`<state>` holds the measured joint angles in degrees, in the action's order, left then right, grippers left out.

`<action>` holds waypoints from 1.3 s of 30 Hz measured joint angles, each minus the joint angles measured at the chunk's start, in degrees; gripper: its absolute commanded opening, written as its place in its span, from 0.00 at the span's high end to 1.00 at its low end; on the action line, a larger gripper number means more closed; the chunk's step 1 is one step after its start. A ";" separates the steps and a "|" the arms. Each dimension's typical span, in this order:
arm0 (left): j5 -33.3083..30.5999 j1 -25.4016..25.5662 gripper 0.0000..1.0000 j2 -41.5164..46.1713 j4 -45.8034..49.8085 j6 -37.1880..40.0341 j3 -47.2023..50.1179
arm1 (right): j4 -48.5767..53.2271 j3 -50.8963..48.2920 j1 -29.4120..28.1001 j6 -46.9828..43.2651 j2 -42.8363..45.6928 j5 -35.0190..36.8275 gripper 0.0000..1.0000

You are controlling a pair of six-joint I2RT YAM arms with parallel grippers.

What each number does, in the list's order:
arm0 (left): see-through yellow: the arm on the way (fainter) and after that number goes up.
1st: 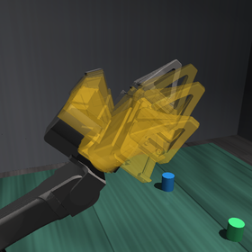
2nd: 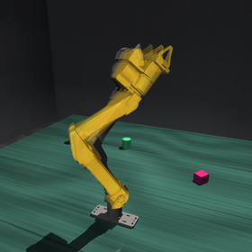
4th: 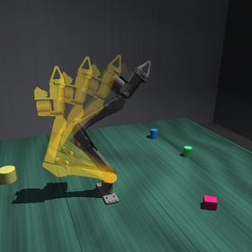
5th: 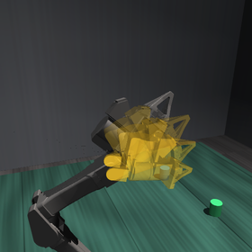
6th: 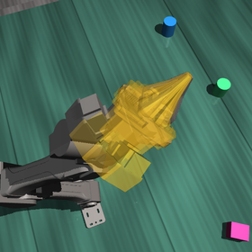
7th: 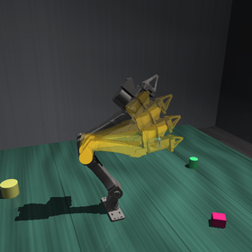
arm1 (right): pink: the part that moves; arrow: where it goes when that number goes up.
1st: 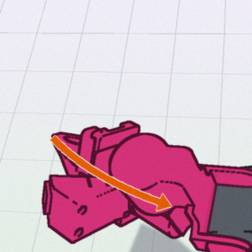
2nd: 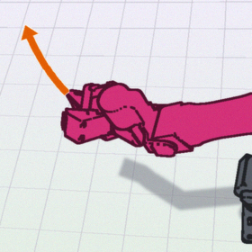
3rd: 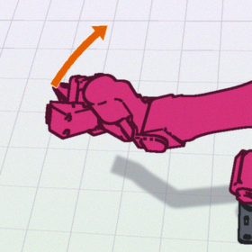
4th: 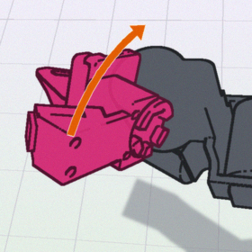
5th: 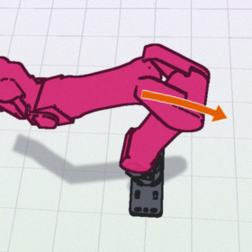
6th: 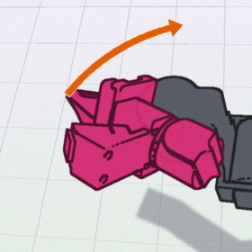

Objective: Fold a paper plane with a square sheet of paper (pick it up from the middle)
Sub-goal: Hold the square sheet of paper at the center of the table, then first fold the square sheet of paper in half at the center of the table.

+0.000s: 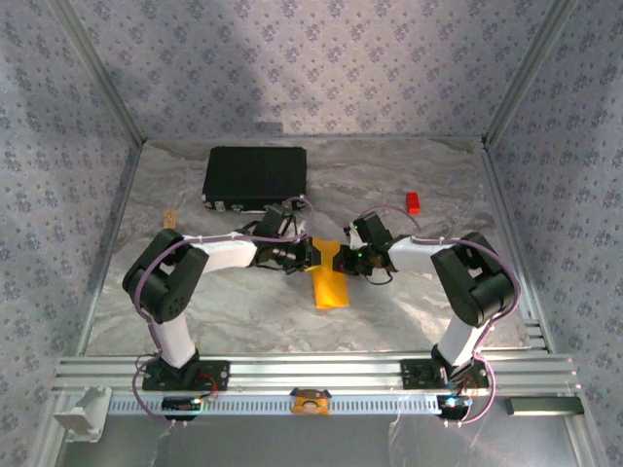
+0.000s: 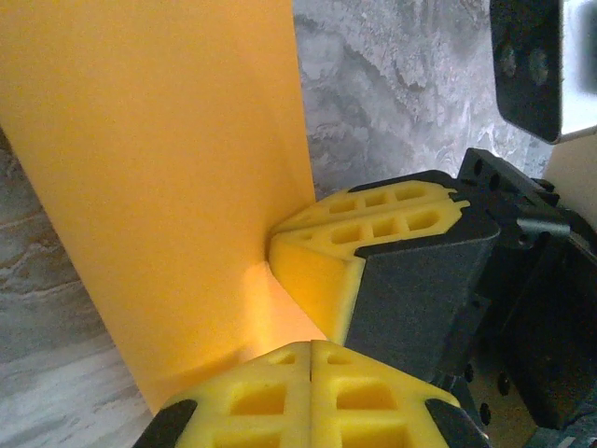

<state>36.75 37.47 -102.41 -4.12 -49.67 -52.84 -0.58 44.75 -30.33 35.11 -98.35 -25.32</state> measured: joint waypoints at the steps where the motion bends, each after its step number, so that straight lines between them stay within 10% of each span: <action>1: 0.07 0.00 1.00 -0.20 -0.26 -0.02 0.00 | 0.02 0.00 0.00 0.00 0.00 0.00 1.00; 39: 1.03 -6.40 0.99 -6.16 5.05 6.75 -1.88 | -0.48 -0.68 -0.02 0.02 0.57 0.87 1.00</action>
<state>37.78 31.07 -108.57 0.93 -42.92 -54.72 -1.06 44.07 -30.35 35.14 -97.78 -24.45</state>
